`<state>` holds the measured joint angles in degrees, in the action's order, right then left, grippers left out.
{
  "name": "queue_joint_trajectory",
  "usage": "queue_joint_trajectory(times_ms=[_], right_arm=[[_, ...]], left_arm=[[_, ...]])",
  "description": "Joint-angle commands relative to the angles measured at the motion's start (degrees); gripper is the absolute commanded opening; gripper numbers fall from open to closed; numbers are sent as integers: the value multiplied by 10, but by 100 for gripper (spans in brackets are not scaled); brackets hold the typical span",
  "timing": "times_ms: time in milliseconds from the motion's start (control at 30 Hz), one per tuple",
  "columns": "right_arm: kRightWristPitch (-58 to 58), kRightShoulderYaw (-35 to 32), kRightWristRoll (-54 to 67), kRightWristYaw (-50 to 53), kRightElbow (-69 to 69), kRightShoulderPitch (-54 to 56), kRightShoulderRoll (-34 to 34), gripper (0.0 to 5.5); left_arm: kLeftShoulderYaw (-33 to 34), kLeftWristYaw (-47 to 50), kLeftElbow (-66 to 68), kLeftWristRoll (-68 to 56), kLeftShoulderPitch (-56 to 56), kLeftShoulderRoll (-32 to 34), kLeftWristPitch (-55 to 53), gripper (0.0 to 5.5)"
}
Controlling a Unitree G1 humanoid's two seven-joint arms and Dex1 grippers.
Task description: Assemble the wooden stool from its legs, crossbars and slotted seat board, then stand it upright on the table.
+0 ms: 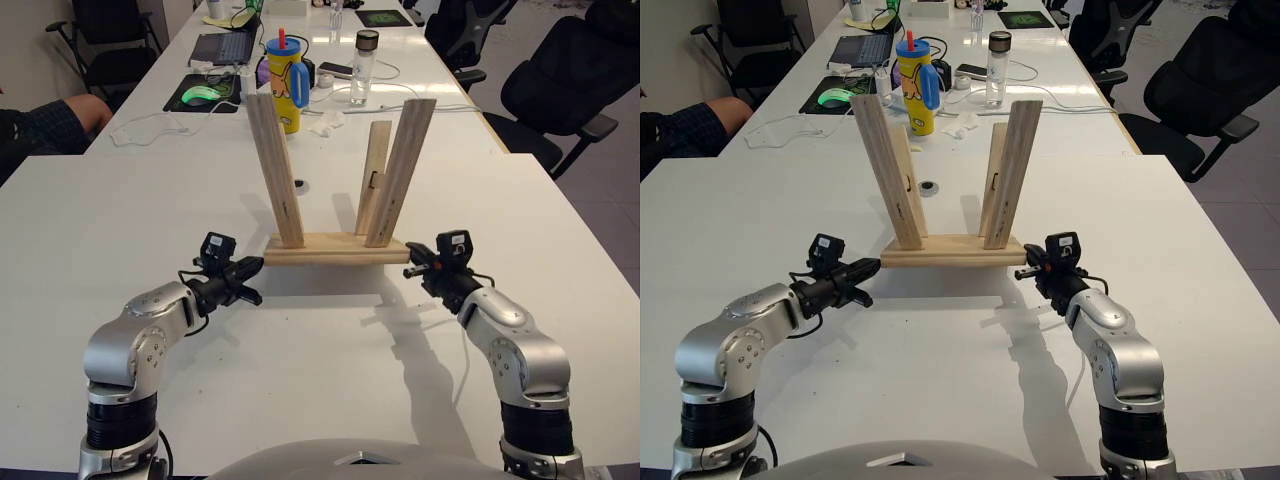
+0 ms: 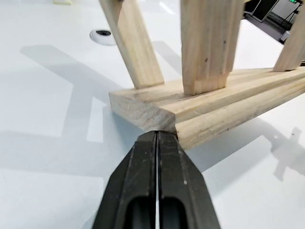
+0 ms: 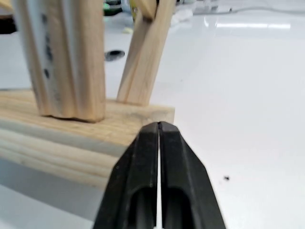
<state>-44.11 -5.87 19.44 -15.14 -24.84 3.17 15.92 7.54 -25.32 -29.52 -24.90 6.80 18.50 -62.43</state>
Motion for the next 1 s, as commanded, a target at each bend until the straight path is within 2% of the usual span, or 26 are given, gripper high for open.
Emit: queue_joint_trajectory(times_ms=[33, 167, 467, 633, 800, 867, 1000], right_arm=[[-4, 46, 88, -88, -8, 84, -28, 0], [26, 31, 61, -80, 47, 116, -30, 0], [91, 14, 15, -52, 160, 161, -30, 0], [129, -25, 16, -22, 159, 138, -38, 0], [198, -91, 20, 35, 86, 75, -65, 0], [153, -69, 6, 39, 85, 33, -53, 0], [36, 70, -1, -28, 86, -20, -11, 0]], left_arm=[[-70, -117, -75, -161, 69, -32, -23, 1], [-72, -111, -75, -167, 74, -33, -24, 1], [-99, -126, -54, -141, 78, 26, 23, 1], [-114, -92, -60, -69, 8, 64, 102, 1], [-150, -66, -90, -31, -54, 69, 149, 77], [-178, -55, -91, -4, -65, 70, 172, 108], [-224, -36, -60, 52, -66, 66, 226, 169]])
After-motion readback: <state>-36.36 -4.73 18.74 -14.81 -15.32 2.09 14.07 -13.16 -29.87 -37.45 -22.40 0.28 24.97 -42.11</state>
